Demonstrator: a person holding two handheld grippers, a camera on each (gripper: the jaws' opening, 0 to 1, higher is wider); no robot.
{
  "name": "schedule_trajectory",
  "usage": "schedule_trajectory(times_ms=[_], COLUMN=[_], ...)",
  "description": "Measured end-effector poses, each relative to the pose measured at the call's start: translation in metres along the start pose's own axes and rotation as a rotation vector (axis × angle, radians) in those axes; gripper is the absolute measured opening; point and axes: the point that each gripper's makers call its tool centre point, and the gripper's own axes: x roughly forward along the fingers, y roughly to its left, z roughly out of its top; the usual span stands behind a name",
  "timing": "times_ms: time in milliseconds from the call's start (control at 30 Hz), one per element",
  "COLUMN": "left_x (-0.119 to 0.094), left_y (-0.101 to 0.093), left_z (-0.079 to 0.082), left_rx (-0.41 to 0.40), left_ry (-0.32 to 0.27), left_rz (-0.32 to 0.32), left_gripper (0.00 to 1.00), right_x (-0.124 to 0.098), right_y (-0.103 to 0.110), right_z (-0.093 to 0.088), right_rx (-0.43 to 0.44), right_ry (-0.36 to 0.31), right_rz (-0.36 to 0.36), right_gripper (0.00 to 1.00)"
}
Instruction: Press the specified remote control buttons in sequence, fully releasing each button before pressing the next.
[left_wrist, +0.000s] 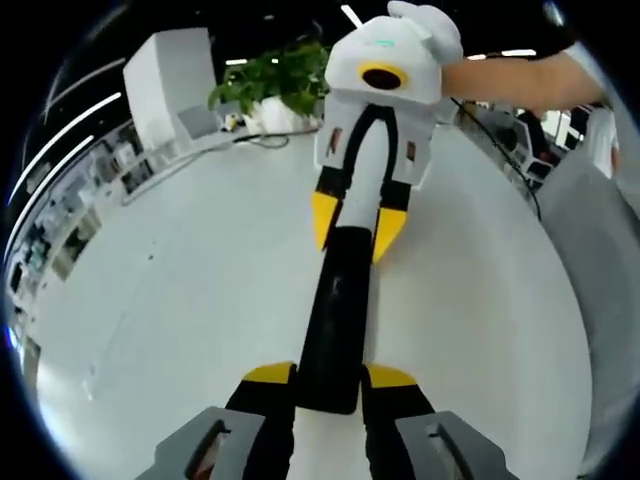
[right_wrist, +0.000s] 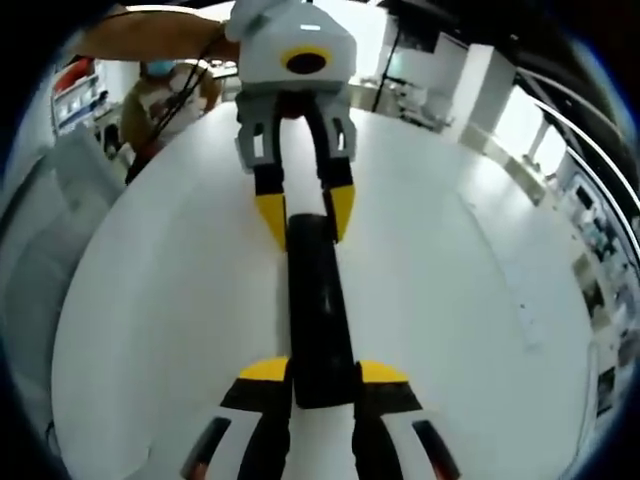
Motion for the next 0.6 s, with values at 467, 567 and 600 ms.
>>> schedule_trajectory(times_ms=[467, 567, 600], left_x=[-0.013, -0.015, -0.015], left_y=[-0.026, -0.035, -0.04], left_z=[0.0, -0.002, -0.002], left_rx=[0.009, 0.012, 0.014], left_ry=[-0.023, -0.017, -0.014], left_rz=[0.025, 0.017, 0.014], left_gripper=[0.25, 0.25, 0.25], right_x=[-0.011, -0.011, -0.01], right_y=[0.032, 0.042, 0.045], right_z=[0.007, 0.008, 0.007], right_rx=[0.011, 0.015, 0.019], right_ry=[-0.012, -0.015, -0.015], right_rz=[-0.032, -0.032, -0.03], right_gripper=[0.2, 0.2, 0.2])
